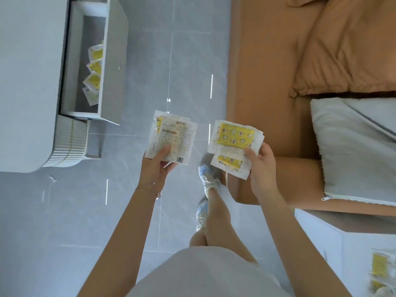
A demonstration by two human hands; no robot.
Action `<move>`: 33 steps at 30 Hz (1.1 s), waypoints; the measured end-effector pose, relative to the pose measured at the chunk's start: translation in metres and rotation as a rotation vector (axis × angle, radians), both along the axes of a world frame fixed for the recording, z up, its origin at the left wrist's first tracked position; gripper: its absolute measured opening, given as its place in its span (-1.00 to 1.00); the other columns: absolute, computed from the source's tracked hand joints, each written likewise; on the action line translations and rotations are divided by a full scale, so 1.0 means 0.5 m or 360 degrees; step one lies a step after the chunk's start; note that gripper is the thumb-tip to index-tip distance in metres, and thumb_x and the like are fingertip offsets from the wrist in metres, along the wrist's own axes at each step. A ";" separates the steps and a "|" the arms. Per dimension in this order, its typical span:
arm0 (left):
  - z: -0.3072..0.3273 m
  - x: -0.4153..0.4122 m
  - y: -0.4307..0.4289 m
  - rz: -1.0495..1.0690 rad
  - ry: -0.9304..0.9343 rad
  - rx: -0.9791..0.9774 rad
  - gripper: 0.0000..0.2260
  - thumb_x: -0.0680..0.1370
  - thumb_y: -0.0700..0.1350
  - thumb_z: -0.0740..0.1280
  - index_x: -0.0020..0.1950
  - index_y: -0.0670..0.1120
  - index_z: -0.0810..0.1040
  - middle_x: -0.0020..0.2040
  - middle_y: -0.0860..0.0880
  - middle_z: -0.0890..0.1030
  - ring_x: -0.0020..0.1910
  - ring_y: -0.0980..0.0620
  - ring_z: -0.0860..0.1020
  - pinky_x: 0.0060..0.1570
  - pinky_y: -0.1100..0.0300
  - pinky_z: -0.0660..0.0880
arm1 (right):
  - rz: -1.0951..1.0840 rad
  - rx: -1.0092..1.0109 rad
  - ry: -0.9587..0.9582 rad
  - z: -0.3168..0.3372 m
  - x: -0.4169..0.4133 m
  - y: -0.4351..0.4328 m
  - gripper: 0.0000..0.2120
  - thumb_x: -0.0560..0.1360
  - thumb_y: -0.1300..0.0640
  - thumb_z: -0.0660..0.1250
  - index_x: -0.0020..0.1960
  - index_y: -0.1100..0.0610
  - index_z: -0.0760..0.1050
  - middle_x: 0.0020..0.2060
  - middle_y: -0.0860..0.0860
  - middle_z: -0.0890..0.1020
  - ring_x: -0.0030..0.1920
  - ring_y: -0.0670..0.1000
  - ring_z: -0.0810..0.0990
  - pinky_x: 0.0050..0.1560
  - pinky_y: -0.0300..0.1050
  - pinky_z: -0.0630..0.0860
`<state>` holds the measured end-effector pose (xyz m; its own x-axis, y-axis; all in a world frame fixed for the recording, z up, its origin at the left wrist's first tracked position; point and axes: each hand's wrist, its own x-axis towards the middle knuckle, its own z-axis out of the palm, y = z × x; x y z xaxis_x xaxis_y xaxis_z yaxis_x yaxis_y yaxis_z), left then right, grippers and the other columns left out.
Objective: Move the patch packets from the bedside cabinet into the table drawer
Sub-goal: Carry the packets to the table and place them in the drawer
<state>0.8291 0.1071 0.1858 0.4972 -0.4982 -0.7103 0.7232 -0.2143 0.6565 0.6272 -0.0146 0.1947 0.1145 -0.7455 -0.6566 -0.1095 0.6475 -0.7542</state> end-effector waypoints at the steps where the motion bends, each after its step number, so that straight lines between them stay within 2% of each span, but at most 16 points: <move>1: -0.004 0.019 -0.009 0.0043 0.0010 0.0021 -0.81 0.55 -0.28 0.27 0.10 -0.07 0.52 -0.06 0.00 0.67 -0.09 0.02 0.66 -0.20 0.15 0.61 | 0.0023 0.0024 0.0009 -0.005 0.023 -0.015 -0.80 0.58 0.32 0.23 0.11 0.08 0.49 -0.01 -0.03 0.68 0.03 0.05 0.68 0.02 0.07 0.63; 5: -0.011 0.098 -0.054 0.0196 0.0016 0.0067 -0.83 0.55 -0.27 0.28 0.10 -0.08 0.52 -0.05 -0.02 0.65 -0.12 0.04 0.67 -0.24 0.17 0.60 | 0.0107 0.0090 0.0036 -0.010 0.120 -0.085 -0.75 0.57 0.36 0.23 0.20 0.16 0.46 0.07 0.05 0.64 0.12 0.14 0.64 0.10 0.13 0.59; 11: -0.023 0.223 -0.111 0.0355 0.0010 0.0043 -0.78 0.54 -0.30 0.28 0.16 -0.12 0.49 0.01 -0.06 0.63 -0.08 0.02 0.67 -0.19 0.16 0.61 | 0.0348 0.0149 0.0069 -0.016 0.272 -0.193 -0.65 0.53 0.37 0.28 0.29 0.20 0.42 0.14 0.12 0.63 0.13 0.15 0.63 0.14 0.18 0.56; 17: -0.063 0.338 -0.130 0.0473 -0.0036 0.0119 -0.70 0.52 -0.28 0.32 0.25 -0.17 0.45 0.08 -0.12 0.60 0.00 -0.05 0.65 -0.11 0.12 0.61 | 0.0497 0.0081 0.0059 -0.028 0.431 -0.271 -0.70 0.53 0.38 0.27 0.22 0.16 0.45 -0.04 -0.04 0.66 -0.06 -0.02 0.68 0.03 0.06 0.61; 19: -0.077 0.380 -0.131 0.0523 -0.0026 0.0119 -0.69 0.51 -0.27 0.35 0.25 -0.18 0.46 0.08 -0.13 0.61 0.00 -0.06 0.65 -0.09 0.11 0.60 | 0.0520 0.0097 0.0053 -0.038 0.485 -0.291 -0.70 0.53 0.37 0.28 0.23 0.15 0.46 -0.10 -0.07 0.68 -0.10 -0.03 0.68 -0.04 0.03 0.62; 22: -0.096 0.454 -0.139 0.0584 -0.0015 0.0120 -0.74 0.52 -0.29 0.33 0.20 -0.17 0.48 0.05 -0.10 0.62 -0.02 -0.04 0.65 -0.07 0.12 0.60 | 0.0549 0.0107 0.0077 -0.054 0.572 -0.323 -0.69 0.52 0.36 0.30 0.22 0.13 0.46 -0.20 -0.14 0.71 -0.07 0.01 0.68 -0.05 0.03 0.62; 27: -0.115 0.596 -0.160 0.0707 0.0048 0.0133 -0.70 0.54 -0.31 0.29 0.27 -0.18 0.44 0.09 -0.11 0.60 -0.01 -0.04 0.65 -0.02 0.07 0.61 | 0.0655 0.0053 0.0127 -0.062 0.738 -0.367 -0.70 0.53 0.34 0.30 0.23 0.14 0.45 -0.14 -0.12 0.69 -0.10 -0.06 0.68 -0.03 0.01 0.62; 30: -0.114 0.682 -0.168 0.0820 0.0072 0.0097 -0.69 0.54 -0.33 0.28 0.28 -0.15 0.43 0.10 -0.10 0.60 0.02 -0.05 0.64 0.00 0.06 0.61 | 0.0768 -0.0017 0.0164 -0.061 0.845 -0.387 -0.74 0.53 0.34 0.30 0.13 0.07 0.46 -0.20 -0.12 0.67 -0.12 -0.02 0.65 -0.06 0.01 0.59; 33: -0.115 0.760 -0.170 0.0883 0.0095 0.0067 -0.71 0.54 -0.32 0.28 0.25 -0.13 0.45 0.09 -0.07 0.62 0.00 -0.01 0.65 -0.03 0.10 0.62 | 0.0820 -0.0034 0.0139 -0.060 0.948 -0.400 -0.74 0.52 0.36 0.30 0.11 0.07 0.46 -0.15 -0.04 0.66 -0.12 0.00 0.64 -0.01 0.03 0.58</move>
